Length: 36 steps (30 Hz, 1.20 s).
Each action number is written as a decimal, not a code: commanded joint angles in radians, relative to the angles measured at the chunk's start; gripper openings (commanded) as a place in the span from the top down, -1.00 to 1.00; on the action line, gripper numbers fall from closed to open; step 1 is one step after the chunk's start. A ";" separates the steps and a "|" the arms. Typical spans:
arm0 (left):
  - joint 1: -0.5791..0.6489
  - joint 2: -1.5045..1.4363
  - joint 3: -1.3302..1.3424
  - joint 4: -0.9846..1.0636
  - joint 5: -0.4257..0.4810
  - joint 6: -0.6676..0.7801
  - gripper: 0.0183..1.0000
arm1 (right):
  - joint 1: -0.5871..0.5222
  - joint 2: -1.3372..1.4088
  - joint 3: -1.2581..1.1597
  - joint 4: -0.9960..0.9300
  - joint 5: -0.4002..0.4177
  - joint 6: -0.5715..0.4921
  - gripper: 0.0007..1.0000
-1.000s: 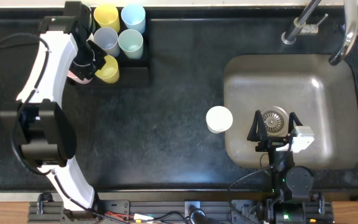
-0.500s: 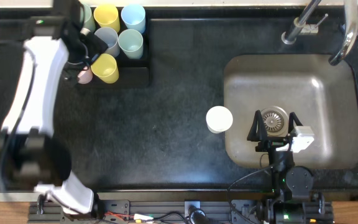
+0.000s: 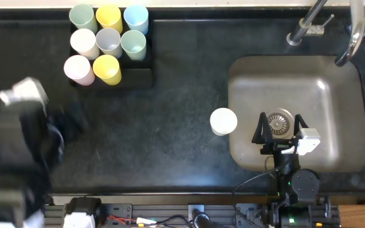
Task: Store Cups
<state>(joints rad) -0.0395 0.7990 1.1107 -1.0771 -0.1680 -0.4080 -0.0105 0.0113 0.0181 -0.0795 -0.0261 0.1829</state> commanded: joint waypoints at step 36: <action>0.000 -0.796 -1.103 0.996 0.130 0.307 -1.00 | 0.005 -0.008 -0.013 0.005 -0.006 0.004 -1.00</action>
<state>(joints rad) -0.0395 0.0120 0.0090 -0.0784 -0.0517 -0.1196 -0.0105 0.0109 0.0181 -0.0799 -0.0265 0.1829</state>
